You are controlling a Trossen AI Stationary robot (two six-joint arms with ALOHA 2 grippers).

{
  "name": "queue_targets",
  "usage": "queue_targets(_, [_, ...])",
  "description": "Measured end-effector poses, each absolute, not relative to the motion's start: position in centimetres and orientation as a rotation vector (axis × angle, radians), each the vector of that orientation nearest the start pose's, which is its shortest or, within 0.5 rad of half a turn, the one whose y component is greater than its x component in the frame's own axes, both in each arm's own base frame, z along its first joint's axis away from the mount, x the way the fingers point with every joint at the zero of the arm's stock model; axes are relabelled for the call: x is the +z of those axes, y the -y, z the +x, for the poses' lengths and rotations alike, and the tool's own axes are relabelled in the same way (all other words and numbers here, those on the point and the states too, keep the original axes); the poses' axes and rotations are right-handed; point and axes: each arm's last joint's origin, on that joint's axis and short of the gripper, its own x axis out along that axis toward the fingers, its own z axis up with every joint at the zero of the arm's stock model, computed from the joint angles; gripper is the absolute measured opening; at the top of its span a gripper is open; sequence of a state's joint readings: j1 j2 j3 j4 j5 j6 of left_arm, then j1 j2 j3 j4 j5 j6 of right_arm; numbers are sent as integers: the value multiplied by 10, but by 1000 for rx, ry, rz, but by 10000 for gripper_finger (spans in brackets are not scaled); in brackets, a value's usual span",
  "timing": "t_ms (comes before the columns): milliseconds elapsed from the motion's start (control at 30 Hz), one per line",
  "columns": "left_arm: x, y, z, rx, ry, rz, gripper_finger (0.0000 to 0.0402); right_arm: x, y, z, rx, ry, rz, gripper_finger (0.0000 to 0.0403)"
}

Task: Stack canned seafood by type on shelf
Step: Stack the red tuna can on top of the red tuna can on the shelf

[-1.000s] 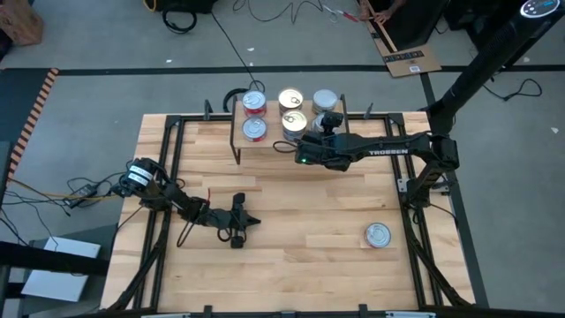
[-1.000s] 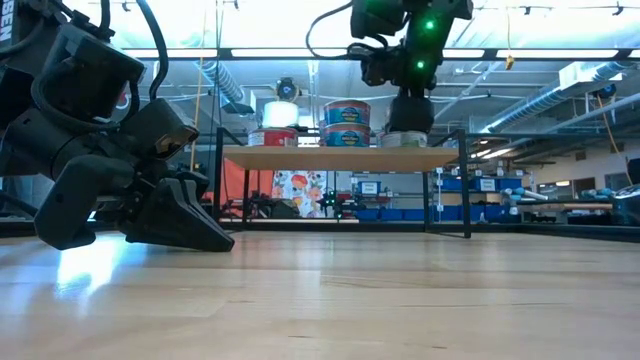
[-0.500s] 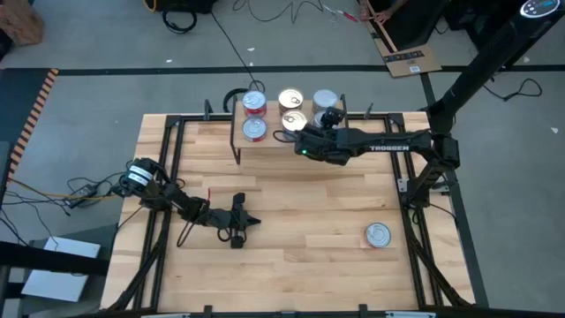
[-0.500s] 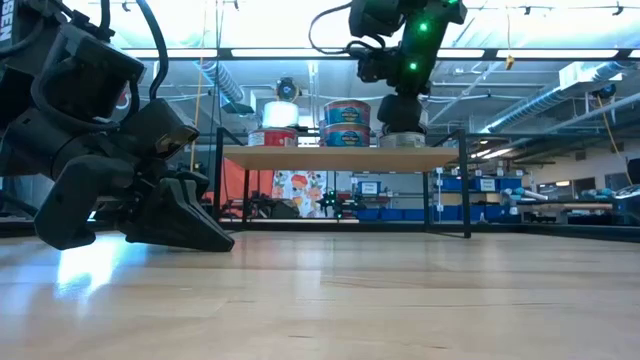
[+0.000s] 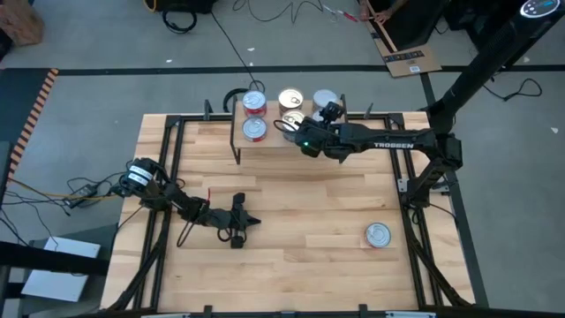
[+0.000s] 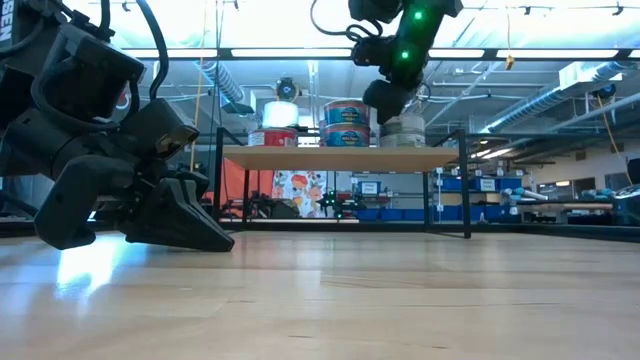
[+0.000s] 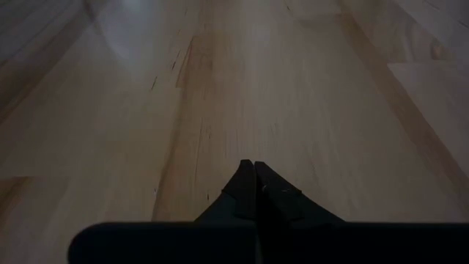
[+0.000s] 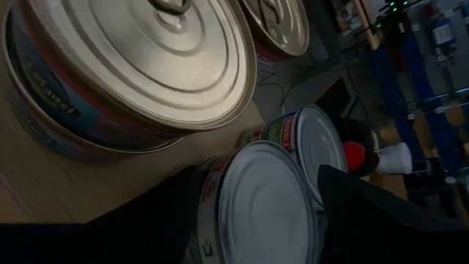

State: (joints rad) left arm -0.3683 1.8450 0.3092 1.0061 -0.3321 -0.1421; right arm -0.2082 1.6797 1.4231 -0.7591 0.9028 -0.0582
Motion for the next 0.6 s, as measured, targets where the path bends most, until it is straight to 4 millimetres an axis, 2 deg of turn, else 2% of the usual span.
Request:
queue_targets(167, [67,78,229,0,-498,42,1,292,91,333,-973,-1015,-399,285])
queue_targets(400, [67,78,229,-1,-499,48,1,322,46,320,-898,-917,-468,262])
queue_targets(500, [67,78,229,-2,-498,65,1,333,22,306,-784,-886,-380,249])
queue_targets(600, [67,78,229,1,-497,76,1,338,0,290,-657,-884,-171,233])
